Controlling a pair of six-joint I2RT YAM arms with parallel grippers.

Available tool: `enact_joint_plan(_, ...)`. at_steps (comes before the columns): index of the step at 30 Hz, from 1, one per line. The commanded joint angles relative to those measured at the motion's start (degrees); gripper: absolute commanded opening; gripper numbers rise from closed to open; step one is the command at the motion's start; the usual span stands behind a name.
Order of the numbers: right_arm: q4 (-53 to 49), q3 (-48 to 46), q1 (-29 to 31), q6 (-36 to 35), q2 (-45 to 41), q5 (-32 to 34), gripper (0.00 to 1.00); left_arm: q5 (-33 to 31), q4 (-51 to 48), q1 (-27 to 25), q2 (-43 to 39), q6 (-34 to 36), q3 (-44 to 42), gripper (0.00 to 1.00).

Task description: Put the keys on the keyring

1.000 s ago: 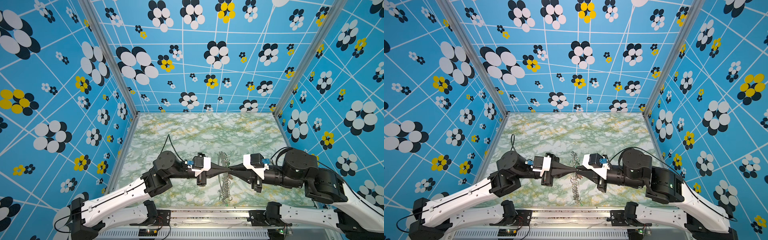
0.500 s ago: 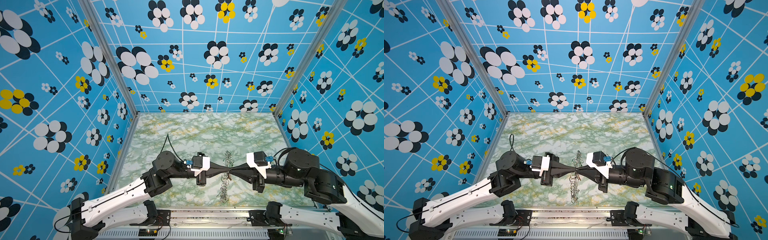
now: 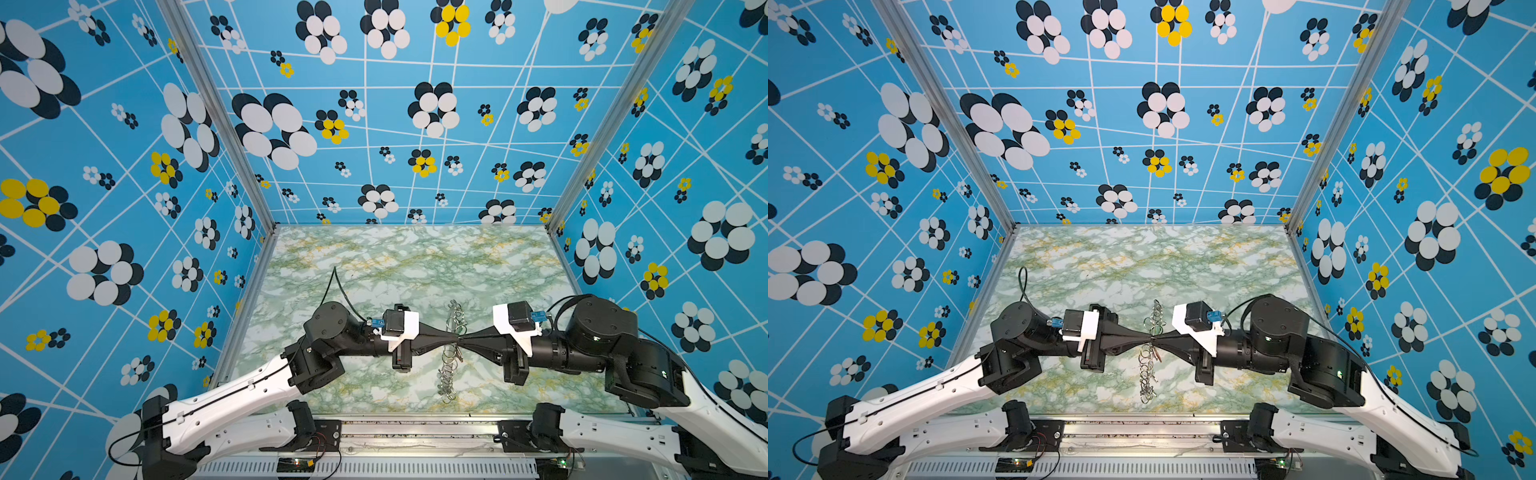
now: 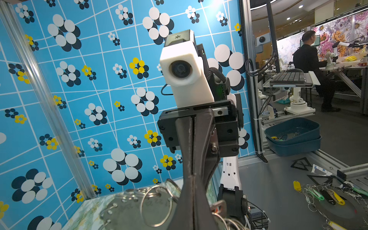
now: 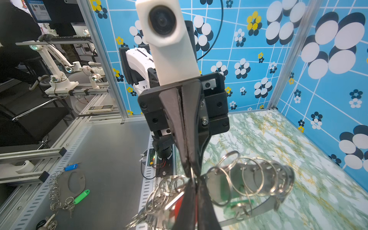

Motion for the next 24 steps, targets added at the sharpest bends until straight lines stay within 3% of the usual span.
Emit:
enact_joint_plan(1,1.26,-0.45,-0.40,0.88,-0.24,-1.09,0.00,1.13,2.74,0.28,-0.97,0.14,1.01,0.00)
enact_joint_plan(7,-5.41,2.77,-0.48,-1.03,1.04,0.38,0.00,-0.10,-2.64,0.28,-0.88,-0.03,2.38,0.00)
enact_joint_plan(13,-12.31,7.12,-0.48,-2.94,2.88,1.88,0.00,-0.09,-12.82,0.37,-0.32,-0.65,5.61,0.19)
enact_joint_plan(24,-16.82,10.22,-0.48,-4.26,4.78,2.90,0.00,0.40,-28.77,-0.07,3.53,1.78,13.97,0.19)
